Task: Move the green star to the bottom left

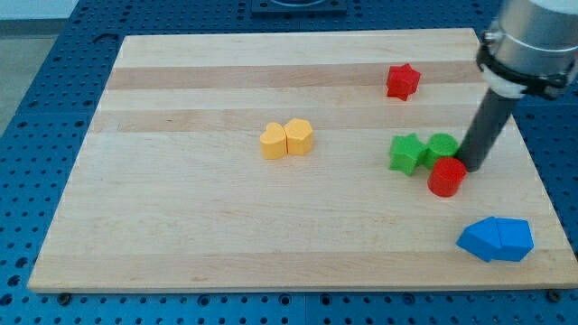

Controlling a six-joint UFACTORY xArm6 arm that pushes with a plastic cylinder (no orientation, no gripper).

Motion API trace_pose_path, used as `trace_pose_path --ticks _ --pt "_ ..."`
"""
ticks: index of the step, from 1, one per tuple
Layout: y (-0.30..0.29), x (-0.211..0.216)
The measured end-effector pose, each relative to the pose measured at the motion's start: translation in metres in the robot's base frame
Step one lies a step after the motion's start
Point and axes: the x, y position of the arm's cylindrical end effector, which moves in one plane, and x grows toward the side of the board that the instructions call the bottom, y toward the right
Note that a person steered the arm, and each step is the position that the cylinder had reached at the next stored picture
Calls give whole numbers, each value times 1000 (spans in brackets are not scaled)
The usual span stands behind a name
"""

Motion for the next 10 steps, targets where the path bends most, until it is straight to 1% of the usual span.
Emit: trace_pose_path --ticks 1,3,4,5,6,8,9,10 --pt "-12 0" --pt "35 -20" --pt "36 -34" --pt "6 -31" --pt "-25 -18" --pt "-82 -16" --pt "-103 -9" --pt "-106 6"
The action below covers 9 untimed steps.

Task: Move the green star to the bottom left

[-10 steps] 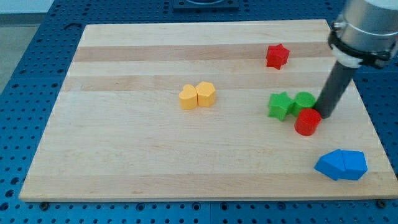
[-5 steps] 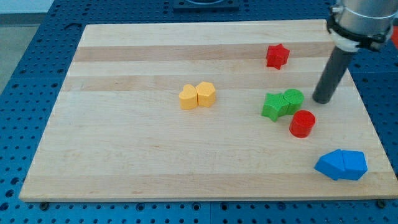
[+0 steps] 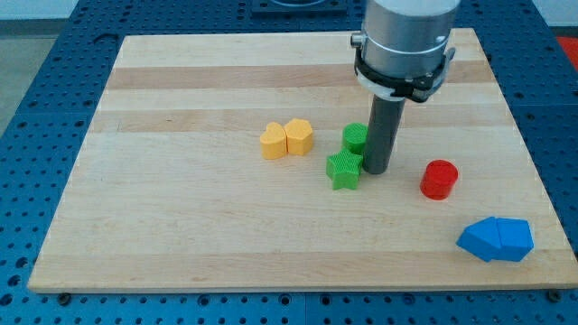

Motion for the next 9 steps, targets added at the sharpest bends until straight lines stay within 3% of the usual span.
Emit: trace_pose_path --ticks 4,7,9 --pt "-66 11" --pt "-197 43" --pt "-174 37"
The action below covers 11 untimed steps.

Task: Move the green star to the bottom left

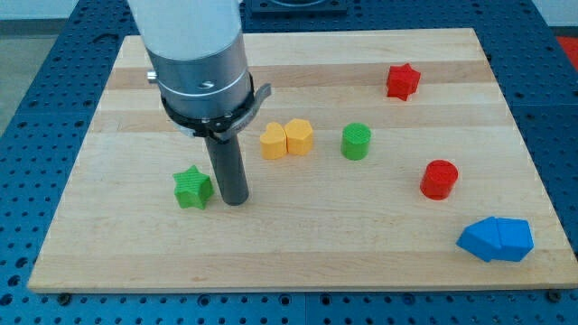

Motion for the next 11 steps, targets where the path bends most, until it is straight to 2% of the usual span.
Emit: trace_pose_path --ticks 2,4,7,9,11 --pt "-22 0" --pt "-15 -13" --pt "-94 -14" --pt "-99 -31" --pt "-106 21"
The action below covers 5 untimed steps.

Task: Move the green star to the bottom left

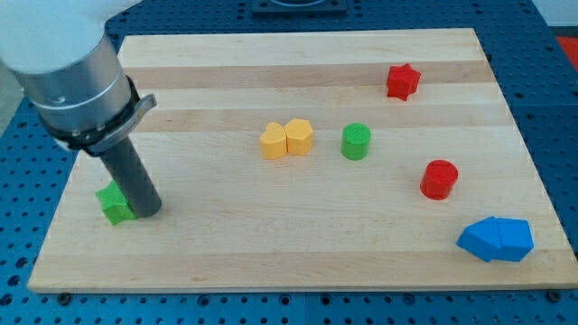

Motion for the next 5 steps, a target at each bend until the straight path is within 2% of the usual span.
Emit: trace_pose_path --ticks 3,5 --pt "9 -33" --pt "-23 -24"
